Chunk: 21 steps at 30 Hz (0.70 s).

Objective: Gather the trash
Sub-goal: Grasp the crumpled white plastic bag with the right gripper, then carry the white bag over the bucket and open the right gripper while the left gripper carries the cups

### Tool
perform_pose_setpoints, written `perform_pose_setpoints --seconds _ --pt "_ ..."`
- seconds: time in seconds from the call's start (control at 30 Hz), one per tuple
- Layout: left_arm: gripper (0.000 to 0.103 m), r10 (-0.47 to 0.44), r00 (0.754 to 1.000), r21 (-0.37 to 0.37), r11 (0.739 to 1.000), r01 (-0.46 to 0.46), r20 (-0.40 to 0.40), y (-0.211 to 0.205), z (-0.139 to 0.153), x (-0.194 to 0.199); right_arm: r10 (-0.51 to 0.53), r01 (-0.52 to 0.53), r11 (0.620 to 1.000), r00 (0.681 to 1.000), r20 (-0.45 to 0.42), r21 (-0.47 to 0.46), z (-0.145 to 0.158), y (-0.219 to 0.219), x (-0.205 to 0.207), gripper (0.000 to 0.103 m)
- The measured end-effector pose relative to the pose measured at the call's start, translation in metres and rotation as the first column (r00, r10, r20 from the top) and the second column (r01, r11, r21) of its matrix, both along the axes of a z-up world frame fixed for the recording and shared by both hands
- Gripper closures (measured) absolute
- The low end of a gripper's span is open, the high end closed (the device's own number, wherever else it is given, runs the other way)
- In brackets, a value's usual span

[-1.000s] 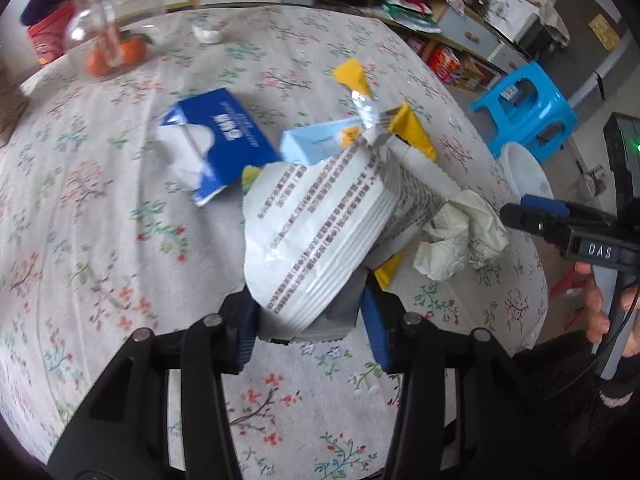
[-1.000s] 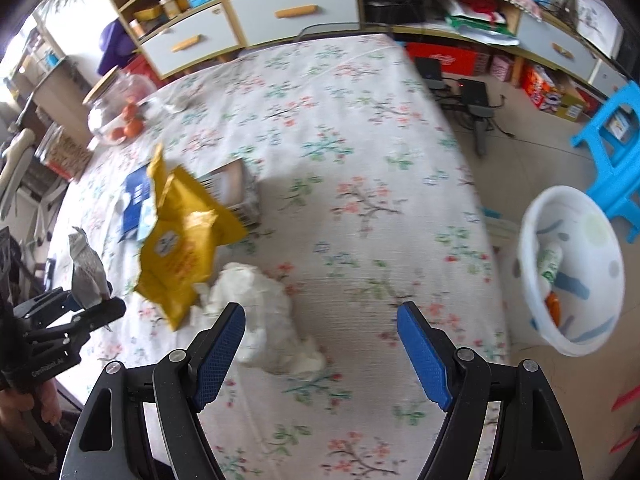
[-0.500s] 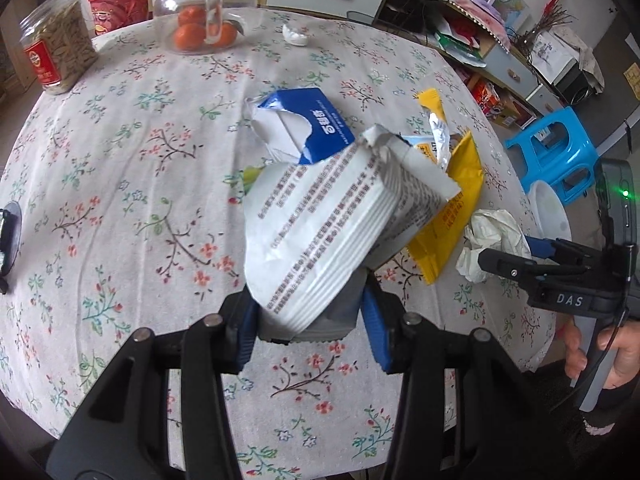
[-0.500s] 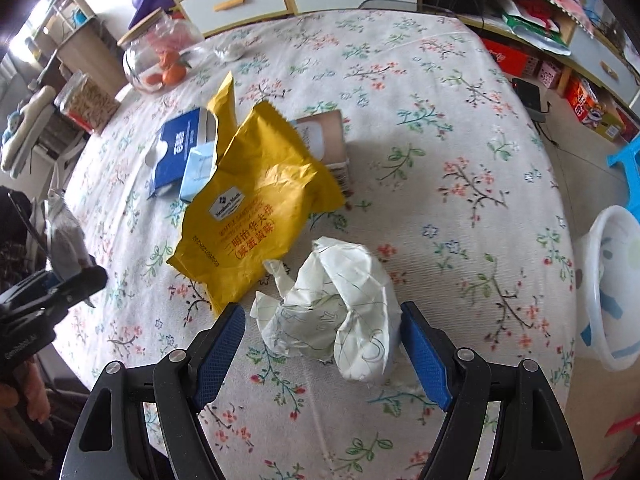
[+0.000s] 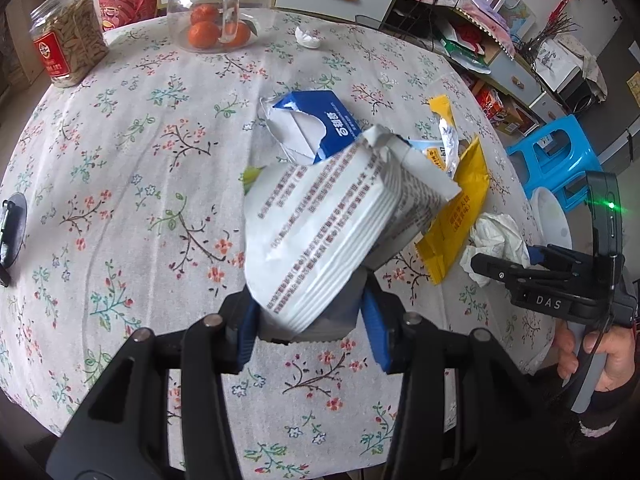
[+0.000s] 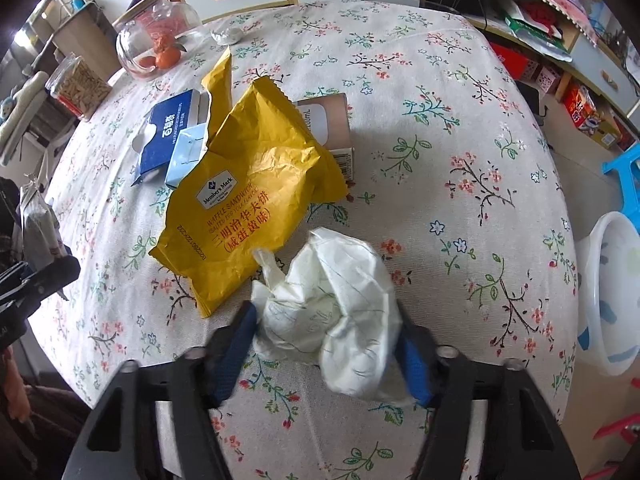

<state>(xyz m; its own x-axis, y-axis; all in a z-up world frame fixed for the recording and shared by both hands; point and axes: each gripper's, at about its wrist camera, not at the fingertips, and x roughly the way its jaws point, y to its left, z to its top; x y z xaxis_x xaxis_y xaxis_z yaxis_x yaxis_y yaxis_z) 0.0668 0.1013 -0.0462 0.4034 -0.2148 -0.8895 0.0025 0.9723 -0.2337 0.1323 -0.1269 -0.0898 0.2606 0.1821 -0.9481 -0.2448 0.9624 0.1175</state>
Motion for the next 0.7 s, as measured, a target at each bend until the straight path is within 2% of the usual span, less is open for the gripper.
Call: perform_pose_setpoints --seconds 0.13,0.33,0.7 --pt "0.055 0.003 1.000 -0.007 1.000 -0.003 0.009 -0.002 0.003 0.002 0.000 0.000 1.000 1.000 0.017 0.006 0.007 -0.008 -0.003 0.060" --pt "0.055 -0.007 0.999 -0.023 1.000 0.008 0.031 -0.013 0.009 0.009 -0.027 0.025 0.999 0.998 0.057 0.027 0.022 -0.029 -0.007 0.062" --pt "0.055 -0.069 0.996 -0.038 0.997 0.072 0.058 -0.055 0.015 0.026 -0.158 0.150 0.985 0.982 0.105 0.087 0.046 -0.088 -0.003 0.063"
